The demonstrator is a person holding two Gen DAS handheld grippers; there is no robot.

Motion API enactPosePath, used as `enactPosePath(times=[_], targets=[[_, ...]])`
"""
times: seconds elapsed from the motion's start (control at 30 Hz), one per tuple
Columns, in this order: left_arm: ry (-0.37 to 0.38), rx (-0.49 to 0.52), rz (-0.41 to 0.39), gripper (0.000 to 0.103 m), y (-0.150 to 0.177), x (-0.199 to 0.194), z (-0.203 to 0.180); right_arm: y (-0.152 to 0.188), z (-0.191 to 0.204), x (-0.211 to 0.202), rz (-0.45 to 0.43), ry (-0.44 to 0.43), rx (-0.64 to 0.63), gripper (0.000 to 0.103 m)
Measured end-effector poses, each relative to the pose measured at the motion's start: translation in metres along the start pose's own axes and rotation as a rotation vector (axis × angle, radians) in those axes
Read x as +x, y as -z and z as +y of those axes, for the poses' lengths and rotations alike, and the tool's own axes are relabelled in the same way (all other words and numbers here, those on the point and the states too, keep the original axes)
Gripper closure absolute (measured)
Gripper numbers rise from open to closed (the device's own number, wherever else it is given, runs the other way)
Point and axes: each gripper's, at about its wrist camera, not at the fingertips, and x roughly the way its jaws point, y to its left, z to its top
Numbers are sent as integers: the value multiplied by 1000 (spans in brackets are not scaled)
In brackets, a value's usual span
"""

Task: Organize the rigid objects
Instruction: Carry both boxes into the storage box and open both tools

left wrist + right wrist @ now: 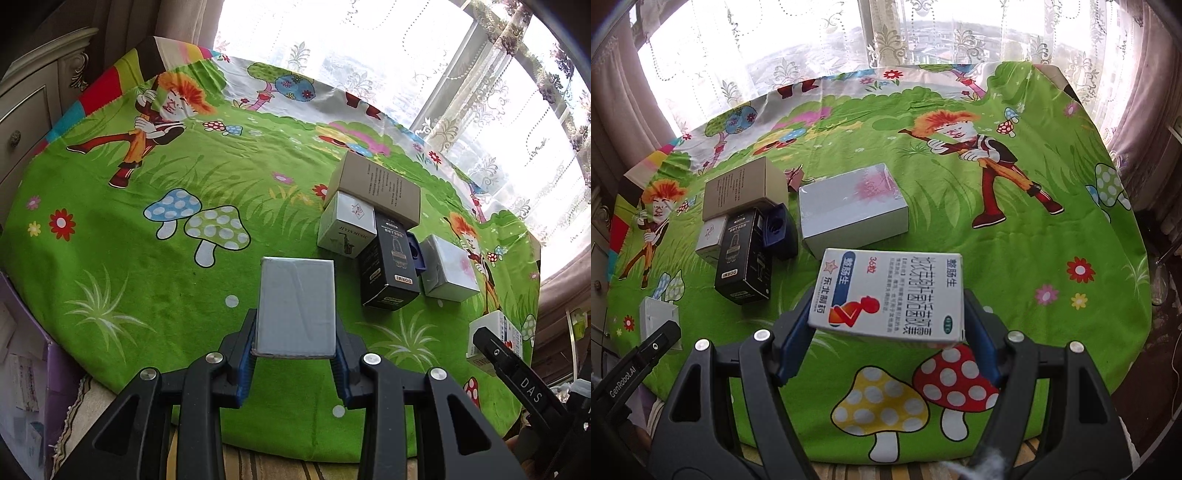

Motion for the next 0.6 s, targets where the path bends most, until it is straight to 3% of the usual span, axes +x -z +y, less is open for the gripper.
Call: enactPosePath(times=[0.6], targets=[[20, -131, -38, 67, 14, -51, 60, 29, 66, -36, 16, -123, -160, 26]])
